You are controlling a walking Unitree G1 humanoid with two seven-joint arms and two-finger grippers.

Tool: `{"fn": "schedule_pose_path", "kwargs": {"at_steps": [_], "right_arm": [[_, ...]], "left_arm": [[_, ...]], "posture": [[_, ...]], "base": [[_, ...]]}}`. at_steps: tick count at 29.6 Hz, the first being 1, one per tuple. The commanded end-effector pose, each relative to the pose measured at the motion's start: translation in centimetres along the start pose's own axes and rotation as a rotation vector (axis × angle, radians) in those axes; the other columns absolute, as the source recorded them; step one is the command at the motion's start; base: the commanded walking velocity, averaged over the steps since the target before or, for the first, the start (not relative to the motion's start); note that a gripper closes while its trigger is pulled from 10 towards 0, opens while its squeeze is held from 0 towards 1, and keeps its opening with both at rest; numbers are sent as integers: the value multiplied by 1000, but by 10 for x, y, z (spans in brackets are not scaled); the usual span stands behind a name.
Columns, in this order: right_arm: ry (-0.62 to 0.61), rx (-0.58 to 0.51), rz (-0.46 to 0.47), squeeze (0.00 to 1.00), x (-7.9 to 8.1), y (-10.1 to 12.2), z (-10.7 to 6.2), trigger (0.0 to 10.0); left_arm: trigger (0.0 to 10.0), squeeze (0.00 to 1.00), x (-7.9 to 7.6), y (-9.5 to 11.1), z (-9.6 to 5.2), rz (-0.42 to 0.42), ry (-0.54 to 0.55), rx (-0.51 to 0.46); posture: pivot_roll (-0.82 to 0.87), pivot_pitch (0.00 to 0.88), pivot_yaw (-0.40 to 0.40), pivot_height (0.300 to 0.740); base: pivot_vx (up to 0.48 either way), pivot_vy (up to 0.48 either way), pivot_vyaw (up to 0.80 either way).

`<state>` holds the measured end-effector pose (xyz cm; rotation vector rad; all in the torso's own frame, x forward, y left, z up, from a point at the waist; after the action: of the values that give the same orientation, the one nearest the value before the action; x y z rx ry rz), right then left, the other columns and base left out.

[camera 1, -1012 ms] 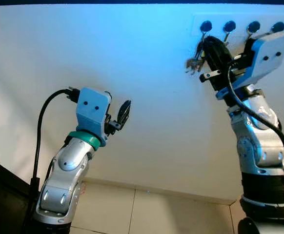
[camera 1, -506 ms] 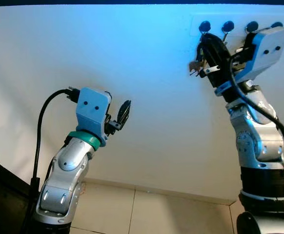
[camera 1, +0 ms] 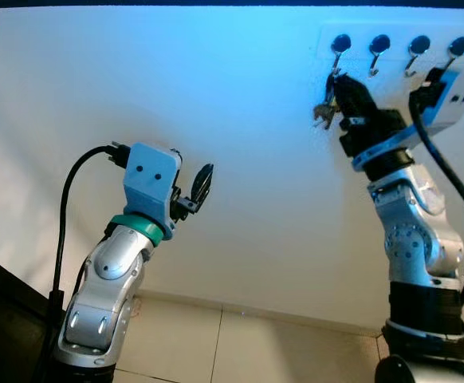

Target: Hang keys on a hook

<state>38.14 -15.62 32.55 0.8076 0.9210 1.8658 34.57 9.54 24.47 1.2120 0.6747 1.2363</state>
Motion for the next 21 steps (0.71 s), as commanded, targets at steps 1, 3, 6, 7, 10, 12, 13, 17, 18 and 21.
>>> {"fn": "schedule_pose_path", "kwargs": {"at_steps": [1, 3, 6, 7, 10, 12, 13, 17, 18, 21], "right_arm": [[10, 61, -25, 0, 2, -15, -5, 10000], [17, 79, -45, 0, 3, -18, -6, 10000], [23, 82, -55, 0, 4, -18, -6, 10000], [43, 80, -89, 0, 8, -18, -7, 10000], [64, 83, -133, 0, 12, -18, -9, 10000], [70, 85, -167, 0, 13, -19, -10, 10000], [70, 85, -167, 0, 13, -19, -10, 10000], [61, 79, -235, 0, 12, -20, -14, 10000], [56, 74, -256, 757, 12, -21, -16, 10000], [56, 67, -262, 1000, 12, -20, -17, 10000]], "left_arm": [[10000, 0, 1, -1, -3, 5, -4, 11], [10000, 0, 1, -1, -3, 5, -5, 12], [10000, 0, 1, -1, -3, 5, -5, 13], [10000, 0, 1, -2, -4, 6, -4, 15], [10000, 0, 1, -2, -4, 6, -4, 17], [10000, 0, 1, -2, -4, 5, -4, 18], [10000, 0, 1, -2, -4, 5, -4, 18], [10000, 0, 0, -3, -5, 3, -6, 21], [10000, 0, 0, -3, -5, 2, -7, 22], [10000, 0, -1, -4, -5, 1, -9, 24]], "posture": [[-98, 55, 148, 740], [-98, 55, 148, 740], [-98, 55, 148, 740], [-94, 61, 149, 740], [-94, 62, 149, 740], [-95, 65, 149, 740], [-95, 65, 149, 740], [-98, 70, 151, 740], [-98, 70, 151, 740], [-100, 72, 152, 740]], "base": [[0, 0, 0], [0, 0, 0], [0, 0, 0], [0, 0, 0], [0, 0, 0], [0, 0, 0], [0, 0, 0], [0, 0, 0], [0, 0, 0], [0, 0, 0]]}}
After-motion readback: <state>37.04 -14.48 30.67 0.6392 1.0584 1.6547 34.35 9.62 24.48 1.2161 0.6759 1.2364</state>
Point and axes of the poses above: a point about 5 cm out from each wrist's last joint towards the gripper, its own z axis pointing out of the wrist towards the gripper, its own y axis along the axis of the wrist's last joint, x = y × z, the point moved 6 cm from there along z, pointing out of the wrist towards the gripper, and after that the axes turned 2 degrees about z, right-handed, at the moved point
